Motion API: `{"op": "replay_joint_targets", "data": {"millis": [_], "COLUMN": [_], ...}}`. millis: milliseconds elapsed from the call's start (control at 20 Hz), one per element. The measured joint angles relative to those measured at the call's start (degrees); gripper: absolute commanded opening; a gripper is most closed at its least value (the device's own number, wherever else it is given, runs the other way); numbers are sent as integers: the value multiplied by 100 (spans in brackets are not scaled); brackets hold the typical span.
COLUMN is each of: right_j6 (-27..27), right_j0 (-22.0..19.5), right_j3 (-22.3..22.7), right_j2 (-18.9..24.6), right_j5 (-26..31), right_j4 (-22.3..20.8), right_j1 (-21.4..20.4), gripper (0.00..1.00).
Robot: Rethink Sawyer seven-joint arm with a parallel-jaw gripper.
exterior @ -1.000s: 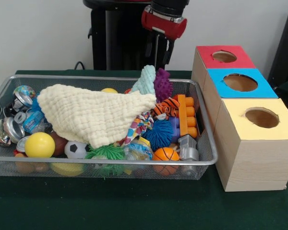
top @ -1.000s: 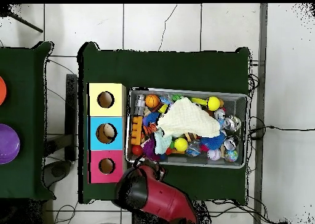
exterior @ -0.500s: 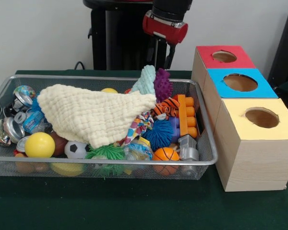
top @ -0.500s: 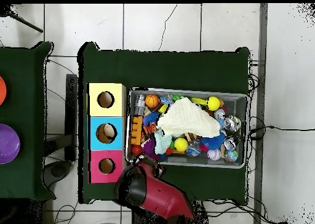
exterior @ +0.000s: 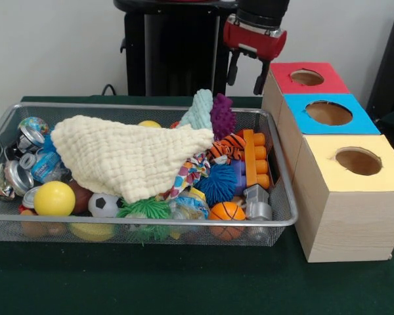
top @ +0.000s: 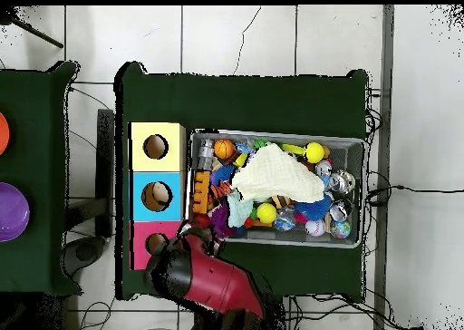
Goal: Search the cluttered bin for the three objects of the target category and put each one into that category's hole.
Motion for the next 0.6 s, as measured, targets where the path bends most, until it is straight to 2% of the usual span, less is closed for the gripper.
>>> {"op": "replay_joint_targets", "data": {"millis": [600], "right_j6": [0], "right_j0": [83], "right_j3": [-673], "right_j2": [-13], "right_j5": [138], "right_j4": [-2], "right_j1": [238], "gripper": [100]}}
